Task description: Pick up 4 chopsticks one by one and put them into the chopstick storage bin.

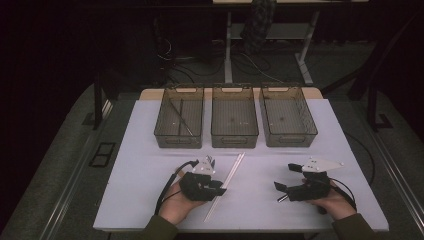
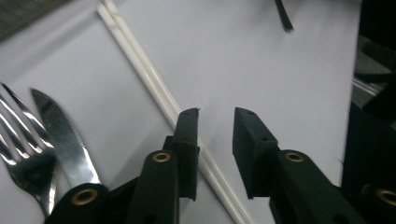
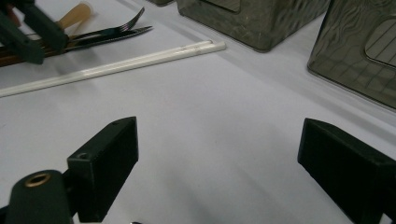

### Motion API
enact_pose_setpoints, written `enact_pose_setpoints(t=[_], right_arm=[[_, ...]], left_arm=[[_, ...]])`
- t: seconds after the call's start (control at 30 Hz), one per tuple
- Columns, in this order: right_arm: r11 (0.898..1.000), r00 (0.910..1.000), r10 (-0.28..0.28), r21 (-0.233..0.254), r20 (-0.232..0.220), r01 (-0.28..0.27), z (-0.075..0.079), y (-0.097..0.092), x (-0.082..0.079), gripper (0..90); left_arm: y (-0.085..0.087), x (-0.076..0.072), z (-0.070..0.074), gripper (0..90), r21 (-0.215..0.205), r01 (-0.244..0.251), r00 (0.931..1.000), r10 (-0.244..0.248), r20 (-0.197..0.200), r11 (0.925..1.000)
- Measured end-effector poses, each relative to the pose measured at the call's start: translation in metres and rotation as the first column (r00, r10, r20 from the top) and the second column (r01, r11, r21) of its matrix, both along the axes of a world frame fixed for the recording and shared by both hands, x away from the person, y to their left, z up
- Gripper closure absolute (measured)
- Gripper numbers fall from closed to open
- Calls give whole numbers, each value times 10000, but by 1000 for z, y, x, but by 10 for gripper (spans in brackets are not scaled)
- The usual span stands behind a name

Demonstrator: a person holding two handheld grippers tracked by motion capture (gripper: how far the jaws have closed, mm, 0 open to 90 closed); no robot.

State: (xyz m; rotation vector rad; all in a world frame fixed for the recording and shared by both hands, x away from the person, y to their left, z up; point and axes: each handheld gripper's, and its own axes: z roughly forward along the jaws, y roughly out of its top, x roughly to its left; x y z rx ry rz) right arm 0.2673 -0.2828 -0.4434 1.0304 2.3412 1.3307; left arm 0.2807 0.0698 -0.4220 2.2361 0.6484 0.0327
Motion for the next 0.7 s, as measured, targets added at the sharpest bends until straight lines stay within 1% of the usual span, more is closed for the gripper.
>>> enact_pose_setpoints(t=[0.03, 0.1, 0.2, 0.27, 0.33, 0.53, 0.7], right_arm=[[10000, 10000, -2, 0, -3, 2, 0, 0, 0, 118], [10000, 10000, -6, -1, -2, 6, 0, 0, 0, 118], [10000, 10000, -28, -2, -4, 28, 0, -1, 0, 118], [10000, 10000, -50, 3, -8, 50, 0, -1, 0, 118], [10000, 10000, -56, -7, -11, 56, 0, -1, -1, 118], [10000, 10000, -61, -20, -8, 61, 0, -1, -1, 118], [10000, 10000, -68, -22, -11, 68, 0, -1, -1, 118]], left_arm=[[-2, 4, 0, 656, 40, -98, 9999, 97, 43, 9999], [-8, 12, 1, 632, 130, -311, 9995, 311, -3, 9994], [-18, 22, -2, 622, 192, -613, 9981, 614, -25, 9979], [-24, 27, -3, 620, 359, -696, 9976, 698, -34, 9969], [-31, 31, -6, 617, 429, -742, 9972, 744, -28, 9963], [-40, 39, -13, 628, 872, -1051, 9943, 1061, -63, 9906], [-41, 38, -15, 642, 1109, -979, 9949, 999, -125, 9890]])
